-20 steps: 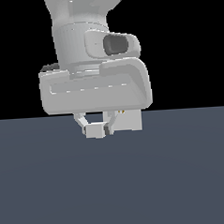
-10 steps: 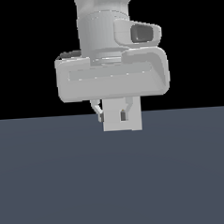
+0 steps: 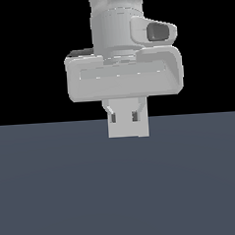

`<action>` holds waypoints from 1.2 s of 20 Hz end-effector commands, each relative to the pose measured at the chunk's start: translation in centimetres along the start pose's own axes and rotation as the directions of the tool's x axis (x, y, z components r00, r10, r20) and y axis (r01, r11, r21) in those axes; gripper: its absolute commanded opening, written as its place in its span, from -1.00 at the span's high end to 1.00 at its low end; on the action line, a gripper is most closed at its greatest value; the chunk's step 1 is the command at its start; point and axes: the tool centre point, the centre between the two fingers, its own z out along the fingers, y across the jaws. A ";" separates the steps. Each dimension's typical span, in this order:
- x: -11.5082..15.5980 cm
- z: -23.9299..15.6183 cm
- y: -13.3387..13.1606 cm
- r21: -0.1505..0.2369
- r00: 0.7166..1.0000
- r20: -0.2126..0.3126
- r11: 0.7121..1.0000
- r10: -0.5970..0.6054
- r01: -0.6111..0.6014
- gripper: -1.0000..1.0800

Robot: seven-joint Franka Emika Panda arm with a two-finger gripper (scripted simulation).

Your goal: Plug the charger into the wall socket.

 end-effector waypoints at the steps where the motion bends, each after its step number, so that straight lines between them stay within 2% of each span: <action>1: 0.1 0.0 0.1 0.001 1.000 0.000 1.000 -0.004 0.004 1.00; 13: 0.3 0.1 0.0 0.000 1.000 0.001 1.000 -0.002 0.002 1.00; 24: 3.7 0.9 0.0 0.001 1.000 0.001 1.000 -0.002 0.002 1.00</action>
